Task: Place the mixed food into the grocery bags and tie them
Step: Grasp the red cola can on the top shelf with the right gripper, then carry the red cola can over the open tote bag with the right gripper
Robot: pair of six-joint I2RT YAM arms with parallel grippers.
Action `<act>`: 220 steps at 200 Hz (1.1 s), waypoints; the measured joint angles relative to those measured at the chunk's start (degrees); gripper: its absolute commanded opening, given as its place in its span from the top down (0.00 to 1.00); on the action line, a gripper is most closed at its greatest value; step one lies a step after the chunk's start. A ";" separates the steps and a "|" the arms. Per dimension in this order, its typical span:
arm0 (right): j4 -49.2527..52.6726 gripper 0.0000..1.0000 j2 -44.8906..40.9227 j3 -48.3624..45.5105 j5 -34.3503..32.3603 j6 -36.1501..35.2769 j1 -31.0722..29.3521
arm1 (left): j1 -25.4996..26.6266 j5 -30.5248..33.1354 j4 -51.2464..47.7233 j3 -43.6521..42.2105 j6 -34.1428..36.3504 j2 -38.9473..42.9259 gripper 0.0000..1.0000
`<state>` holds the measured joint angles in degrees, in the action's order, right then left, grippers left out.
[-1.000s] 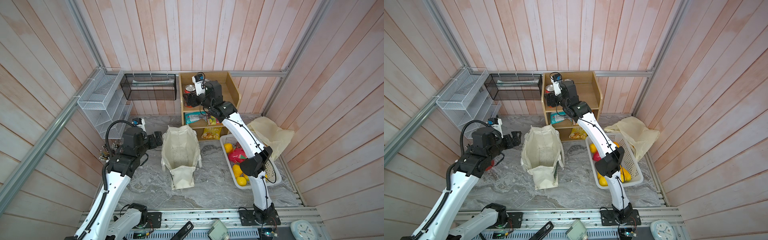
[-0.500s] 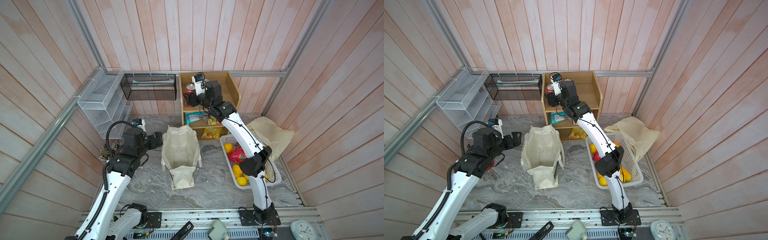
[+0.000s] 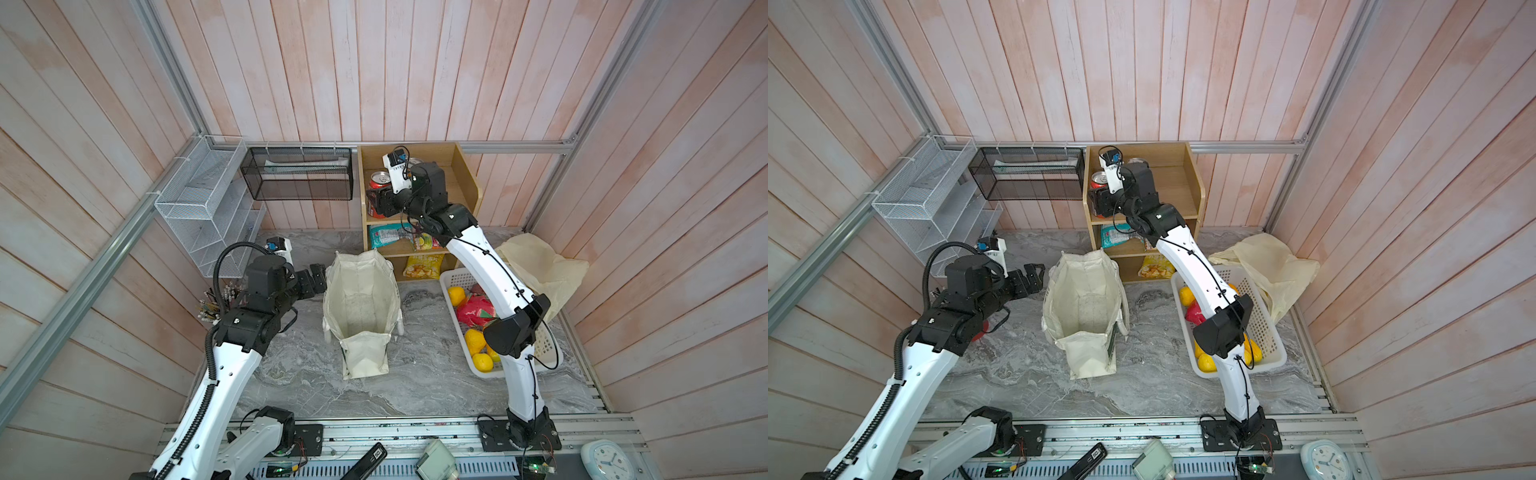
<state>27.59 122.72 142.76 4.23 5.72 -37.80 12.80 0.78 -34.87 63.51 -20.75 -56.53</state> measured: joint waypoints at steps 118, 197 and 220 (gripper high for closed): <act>-2.67 0.83 -20.24 -22.71 0.11 -2.34 -7.19 | 0.00 -4.55 0.02 -2.51 -0.15 -2.86 0.03; -24.37 0.83 -30.88 -63.80 2.67 0.11 -11.50 | -0.02 -8.55 0.44 -4.57 -1.14 -5.11 0.15; -28.26 0.83 -30.49 -69.44 3.56 0.20 -12.13 | -0.02 -9.97 1.40 -4.76 -1.27 -5.99 0.44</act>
<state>-0.67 92.23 73.32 7.79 5.91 -49.93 12.78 -9.19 -33.47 58.74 -22.02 -62.52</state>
